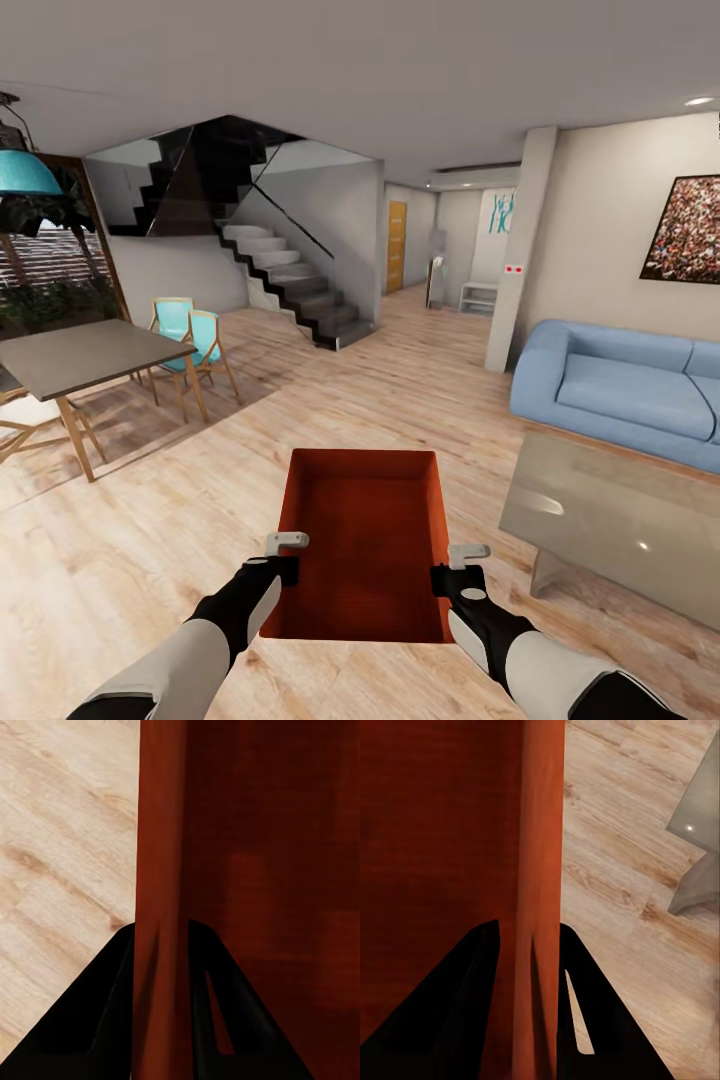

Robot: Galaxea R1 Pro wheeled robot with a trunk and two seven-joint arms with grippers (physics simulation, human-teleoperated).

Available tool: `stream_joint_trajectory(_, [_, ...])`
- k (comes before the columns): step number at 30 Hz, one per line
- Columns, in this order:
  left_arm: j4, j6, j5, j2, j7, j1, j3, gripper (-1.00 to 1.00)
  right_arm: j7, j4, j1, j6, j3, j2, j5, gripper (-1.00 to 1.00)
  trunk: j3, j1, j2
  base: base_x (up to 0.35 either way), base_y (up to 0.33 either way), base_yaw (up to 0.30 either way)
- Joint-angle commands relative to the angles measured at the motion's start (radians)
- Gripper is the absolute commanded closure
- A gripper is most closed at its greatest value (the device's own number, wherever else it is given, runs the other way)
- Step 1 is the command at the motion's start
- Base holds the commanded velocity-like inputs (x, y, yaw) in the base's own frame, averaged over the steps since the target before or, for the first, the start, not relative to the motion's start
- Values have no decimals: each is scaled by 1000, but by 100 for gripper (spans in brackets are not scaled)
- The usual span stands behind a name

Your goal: Move the two storage containers from the living room to the garage. In the garage, place one container on the floor and stack the other container on top of it (either order is fine).

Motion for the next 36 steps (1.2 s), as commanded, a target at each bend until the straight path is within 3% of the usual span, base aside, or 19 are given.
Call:
stream_joint_trajectory(1, [1, 8, -20, -7, 6, 0, 22, 100, -28, -5, -1, -8, -12, 1, 5, 100, 0, 0, -2, 0, 0, 0])
stream_joint_trajectory(36, [1, 9, -20, -7, 6, 0, 21, 100, -35, -5, -1, -6, -12, 1, 8, 100, 32, 0, -2, 2, 0, 0])
